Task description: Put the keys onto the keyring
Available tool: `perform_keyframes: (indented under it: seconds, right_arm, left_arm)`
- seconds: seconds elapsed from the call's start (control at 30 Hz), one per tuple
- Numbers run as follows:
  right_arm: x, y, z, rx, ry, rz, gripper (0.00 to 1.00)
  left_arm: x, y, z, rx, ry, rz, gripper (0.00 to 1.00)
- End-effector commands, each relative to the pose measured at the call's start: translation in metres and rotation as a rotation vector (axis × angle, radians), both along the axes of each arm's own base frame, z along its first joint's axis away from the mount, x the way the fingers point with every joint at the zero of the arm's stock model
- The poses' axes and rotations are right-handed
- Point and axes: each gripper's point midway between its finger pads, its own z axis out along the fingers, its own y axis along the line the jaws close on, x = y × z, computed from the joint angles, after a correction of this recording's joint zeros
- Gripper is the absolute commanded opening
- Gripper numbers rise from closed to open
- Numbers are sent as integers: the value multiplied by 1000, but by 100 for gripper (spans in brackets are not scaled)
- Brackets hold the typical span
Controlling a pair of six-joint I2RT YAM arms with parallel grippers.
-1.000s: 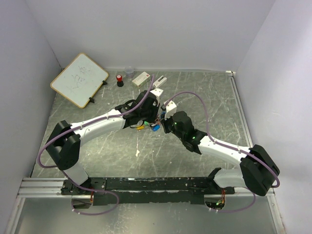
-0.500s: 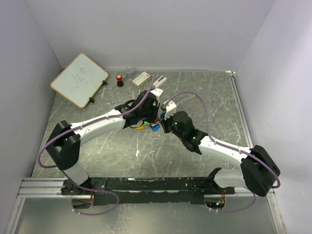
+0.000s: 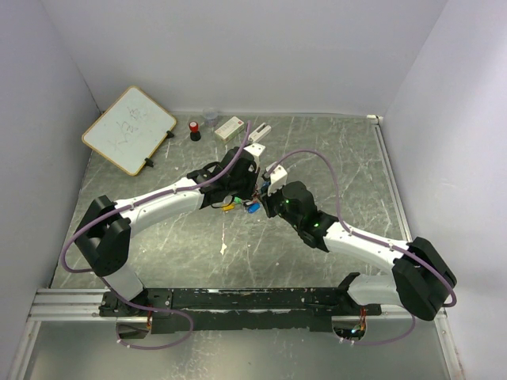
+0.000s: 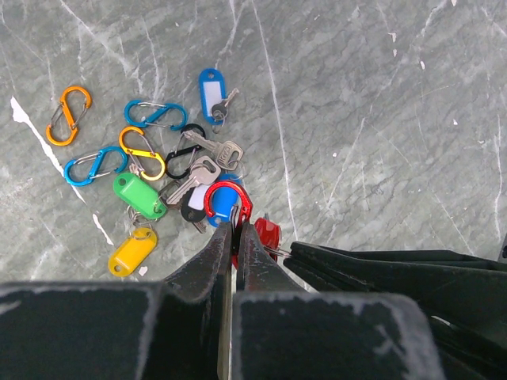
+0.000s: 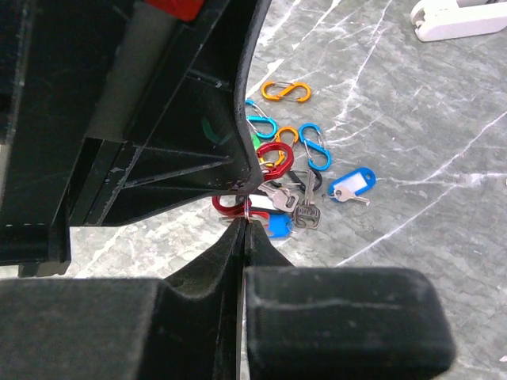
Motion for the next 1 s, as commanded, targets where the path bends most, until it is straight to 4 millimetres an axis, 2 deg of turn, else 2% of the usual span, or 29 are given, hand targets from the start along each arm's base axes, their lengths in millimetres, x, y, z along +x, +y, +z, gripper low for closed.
perform_keyframes:
  seconds: [0.0,0.97]
  right_arm:
    - [-3,1,7,20,-23,16,0]
    - [-12,7,-10,-3,37,67,0]
  left_arm:
    - [6,-9,12,-29,-37,4,7]
    - [19,-12,18,-32,-68,44,7]
